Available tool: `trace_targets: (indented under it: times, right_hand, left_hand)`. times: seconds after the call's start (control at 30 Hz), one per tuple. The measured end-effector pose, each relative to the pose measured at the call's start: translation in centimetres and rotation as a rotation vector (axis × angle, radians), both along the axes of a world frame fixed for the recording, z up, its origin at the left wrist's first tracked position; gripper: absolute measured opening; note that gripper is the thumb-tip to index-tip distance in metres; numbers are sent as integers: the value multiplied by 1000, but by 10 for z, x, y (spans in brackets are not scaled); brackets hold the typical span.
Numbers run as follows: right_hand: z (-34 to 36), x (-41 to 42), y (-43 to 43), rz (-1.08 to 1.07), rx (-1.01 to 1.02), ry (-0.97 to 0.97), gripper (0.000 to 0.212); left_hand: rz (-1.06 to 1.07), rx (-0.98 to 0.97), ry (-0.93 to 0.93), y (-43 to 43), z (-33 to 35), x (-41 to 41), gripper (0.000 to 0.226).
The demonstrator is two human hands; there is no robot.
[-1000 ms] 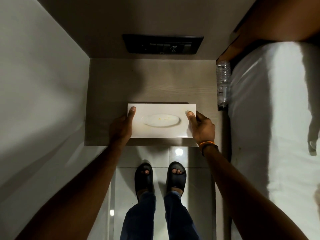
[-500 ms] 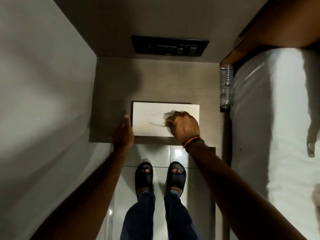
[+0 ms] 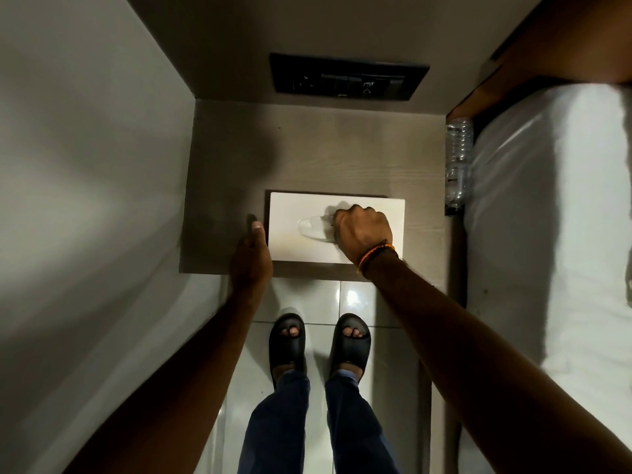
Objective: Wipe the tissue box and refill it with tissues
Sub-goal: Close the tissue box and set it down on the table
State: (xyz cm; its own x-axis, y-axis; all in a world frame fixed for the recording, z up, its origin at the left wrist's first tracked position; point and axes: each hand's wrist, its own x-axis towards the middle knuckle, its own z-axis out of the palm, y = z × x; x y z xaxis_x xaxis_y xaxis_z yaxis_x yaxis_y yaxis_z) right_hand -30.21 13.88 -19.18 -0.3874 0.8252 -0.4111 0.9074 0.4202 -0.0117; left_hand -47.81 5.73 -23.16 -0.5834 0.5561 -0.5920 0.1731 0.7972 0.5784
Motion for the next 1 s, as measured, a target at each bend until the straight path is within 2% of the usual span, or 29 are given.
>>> trace_targets:
  times: [0.1, 0.27, 0.37, 0.57, 0.8, 0.9, 1.0]
  right_hand:
    - [2, 0, 1, 7, -19, -15, 28]
    - [3, -2, 3, -20, -44, -11, 29]
    - [5, -9, 6, 3, -38, -3, 32]
    - [3, -11, 7, 57, -38, 18, 33]
    - [8, -4, 7, 128, -50, 67, 39]
    - [13, 0, 6, 126, -47, 81, 37]
    - [21, 3, 3, 96, -47, 99, 34]
  left_hand:
    - [3, -1, 5, 3, 2, 1, 53]
    - [21, -11, -17, 0, -5, -1, 64]
    - [9, -5, -30, 1, -3, 0, 57]
    - [54, -17, -92, 2, -1, -1, 77]
    - [22, -10, -100, 0, 2, -1, 73]
    - [46, 8, -114, -3, -1, 0, 84]
    - [45, 11, -111, -5, -1, 1, 82]
